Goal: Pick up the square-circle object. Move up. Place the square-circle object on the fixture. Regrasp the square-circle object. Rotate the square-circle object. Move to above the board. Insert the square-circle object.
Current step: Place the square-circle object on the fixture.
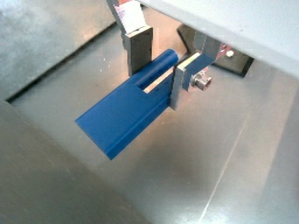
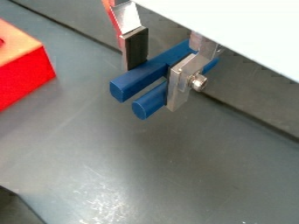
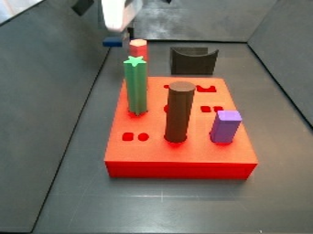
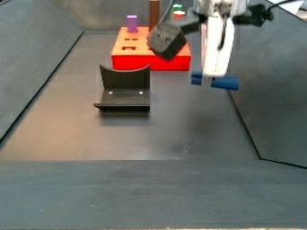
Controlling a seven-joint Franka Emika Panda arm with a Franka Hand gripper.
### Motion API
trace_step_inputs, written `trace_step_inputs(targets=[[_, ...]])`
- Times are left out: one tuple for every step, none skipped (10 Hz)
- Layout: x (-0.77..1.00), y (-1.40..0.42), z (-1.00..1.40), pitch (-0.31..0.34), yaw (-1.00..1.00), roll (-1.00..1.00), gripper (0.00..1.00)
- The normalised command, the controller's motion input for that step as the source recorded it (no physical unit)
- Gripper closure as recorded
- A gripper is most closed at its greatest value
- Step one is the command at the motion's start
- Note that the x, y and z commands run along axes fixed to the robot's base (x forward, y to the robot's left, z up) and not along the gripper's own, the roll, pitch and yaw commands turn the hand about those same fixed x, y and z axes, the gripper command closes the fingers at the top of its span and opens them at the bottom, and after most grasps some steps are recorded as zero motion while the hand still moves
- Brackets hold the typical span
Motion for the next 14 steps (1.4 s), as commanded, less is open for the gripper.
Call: trace_step_inputs(targets=[[-0.01,0.0,1.0,0.012,0.0,0.03,1.0],[-0.02,0.01,1.0,0.019,-0.01,0.05,1.0],[-0.02,0.01,1.0,0.043,-0.01,0.07,1.0],[-0.03,0.01,1.0,0.052,-0.01,0.08,1.0],[-0.03,0.0,1.0,0.062,0.0,0.09,1.0],[-0.03,0.01,0.99,0.064,0.01,0.09,1.0],[-0.02,0.01,0.85,0.068,0.01,0.09,1.0],[-0.02,0.01,0.71,0.072,0.01,0.07,1.0],[-0.01,0.01,0.56,0.078,0.0,0.06,1.0],[0.0,0.01,0.36,0.088,0.01,0.06,1.0],[0.0,0.01,0.21,0.092,0.01,0.06,1.0],[1.0,-0.4,-0.08,-0.014,1.0,-0.03,1.0],[1.0,-0.39,-0.12,-0.014,1.0,-0.03,1.0],[1.0,-0.33,-0.12,-0.013,1.0,-0.03,1.0]])
